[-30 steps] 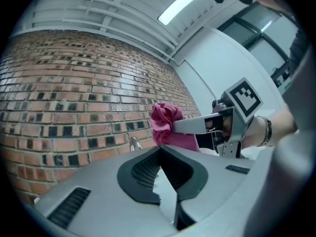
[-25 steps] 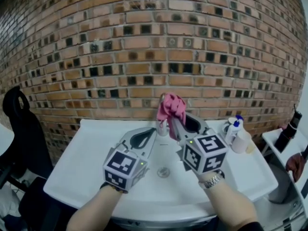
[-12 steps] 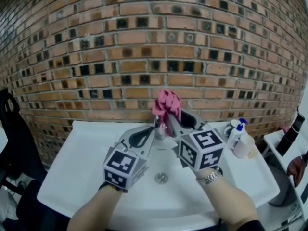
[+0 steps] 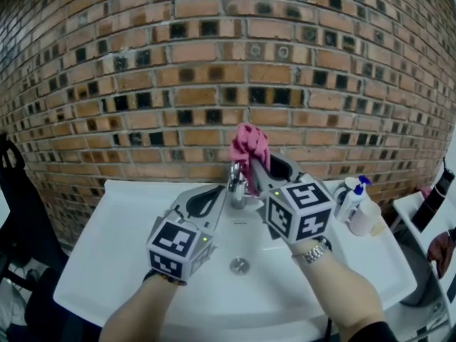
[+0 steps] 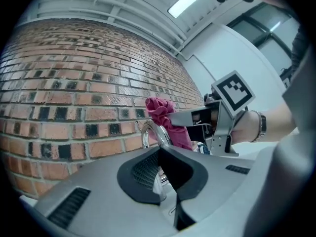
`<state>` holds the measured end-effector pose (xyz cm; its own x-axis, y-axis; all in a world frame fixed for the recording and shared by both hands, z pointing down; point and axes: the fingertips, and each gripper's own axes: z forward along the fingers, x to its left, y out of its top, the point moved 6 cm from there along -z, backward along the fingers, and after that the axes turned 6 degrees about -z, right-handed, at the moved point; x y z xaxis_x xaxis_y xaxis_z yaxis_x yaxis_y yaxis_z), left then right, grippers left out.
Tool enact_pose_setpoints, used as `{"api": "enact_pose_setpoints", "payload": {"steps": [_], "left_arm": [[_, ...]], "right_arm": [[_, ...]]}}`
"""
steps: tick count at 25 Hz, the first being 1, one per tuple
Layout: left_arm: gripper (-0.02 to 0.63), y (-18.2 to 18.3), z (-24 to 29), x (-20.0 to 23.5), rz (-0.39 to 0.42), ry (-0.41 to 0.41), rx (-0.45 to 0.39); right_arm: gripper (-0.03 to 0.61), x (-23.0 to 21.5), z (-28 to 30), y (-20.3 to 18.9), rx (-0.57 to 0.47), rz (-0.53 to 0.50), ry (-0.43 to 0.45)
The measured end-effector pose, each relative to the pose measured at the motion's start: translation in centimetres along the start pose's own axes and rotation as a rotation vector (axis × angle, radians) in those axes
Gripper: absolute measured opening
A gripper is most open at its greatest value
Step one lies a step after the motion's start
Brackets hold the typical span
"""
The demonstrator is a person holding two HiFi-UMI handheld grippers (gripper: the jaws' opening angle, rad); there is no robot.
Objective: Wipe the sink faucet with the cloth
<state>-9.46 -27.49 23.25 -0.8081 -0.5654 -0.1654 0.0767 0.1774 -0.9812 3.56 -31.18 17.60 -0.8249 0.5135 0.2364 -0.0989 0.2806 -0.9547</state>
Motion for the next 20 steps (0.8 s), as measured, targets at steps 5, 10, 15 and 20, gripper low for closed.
{"api": "enact_pose_setpoints", "payload": {"steps": [5,10,15,20], "left_arm": [[0.006,-0.4,-0.1,0.2,0.0,-0.007,0.007],[0.006,-1.1,-0.1,0.5,-0.006,-0.002,0.027],[0.006,-1.2,-0.2,0.6,-0.012,-0.004,0.03],[0.006,-1.3,-0.3,0.8,-0.014,0.002,0.033]], "right_arm": [[0.064,-0.8,1.0,-0.8,0.022,0.013,-0.013],[0.063,-1.3,2.1,-1.6,0.046,0.007,-0.026],[0.061,-1.9,3.1,-2.3,0.072,-0.006,-0.04],[0.06,-2.4,3.8,-3.0,0.096,-0.014,-0.054]]}}
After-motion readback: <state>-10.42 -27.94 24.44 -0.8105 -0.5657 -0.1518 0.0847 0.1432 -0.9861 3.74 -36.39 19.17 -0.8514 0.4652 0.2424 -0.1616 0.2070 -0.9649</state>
